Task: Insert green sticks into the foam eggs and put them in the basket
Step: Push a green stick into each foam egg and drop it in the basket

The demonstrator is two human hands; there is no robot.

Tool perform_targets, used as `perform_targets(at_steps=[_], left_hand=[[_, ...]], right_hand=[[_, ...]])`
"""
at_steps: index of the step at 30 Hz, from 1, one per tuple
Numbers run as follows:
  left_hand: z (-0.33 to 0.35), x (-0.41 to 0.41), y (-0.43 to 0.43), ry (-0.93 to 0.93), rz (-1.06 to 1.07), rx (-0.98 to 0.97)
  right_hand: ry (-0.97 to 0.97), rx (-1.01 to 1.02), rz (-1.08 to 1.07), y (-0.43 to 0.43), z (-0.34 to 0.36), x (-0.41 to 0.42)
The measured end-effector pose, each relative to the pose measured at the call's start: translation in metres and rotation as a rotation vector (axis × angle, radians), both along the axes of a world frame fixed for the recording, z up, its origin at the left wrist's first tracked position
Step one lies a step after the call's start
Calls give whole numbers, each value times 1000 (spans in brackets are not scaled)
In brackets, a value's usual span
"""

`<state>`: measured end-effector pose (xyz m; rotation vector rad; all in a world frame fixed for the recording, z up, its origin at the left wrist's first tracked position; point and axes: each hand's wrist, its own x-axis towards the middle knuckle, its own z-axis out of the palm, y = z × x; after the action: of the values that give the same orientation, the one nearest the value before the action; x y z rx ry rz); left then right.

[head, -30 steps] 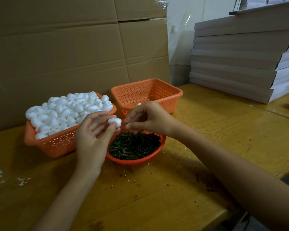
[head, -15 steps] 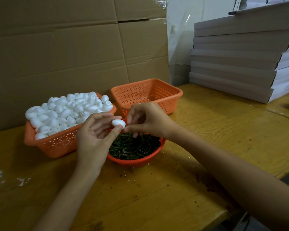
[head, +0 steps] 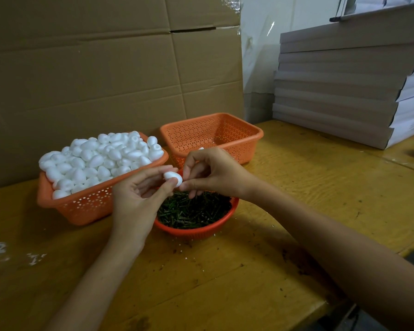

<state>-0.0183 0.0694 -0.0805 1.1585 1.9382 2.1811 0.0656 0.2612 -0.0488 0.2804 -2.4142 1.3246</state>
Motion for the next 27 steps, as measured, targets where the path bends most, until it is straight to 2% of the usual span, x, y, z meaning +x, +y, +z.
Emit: perform_targets(at_steps=[6, 16, 27], left_hand=[[1, 0, 0, -23, -5, 20], [2, 1, 1, -76, 3, 65], [3, 0, -2, -50, 8, 32]], right_hand=[[-5, -17, 55, -1, -1, 0], [15, -13, 18, -1, -1, -2], [-6, 39, -3, -3, -2, -1]])
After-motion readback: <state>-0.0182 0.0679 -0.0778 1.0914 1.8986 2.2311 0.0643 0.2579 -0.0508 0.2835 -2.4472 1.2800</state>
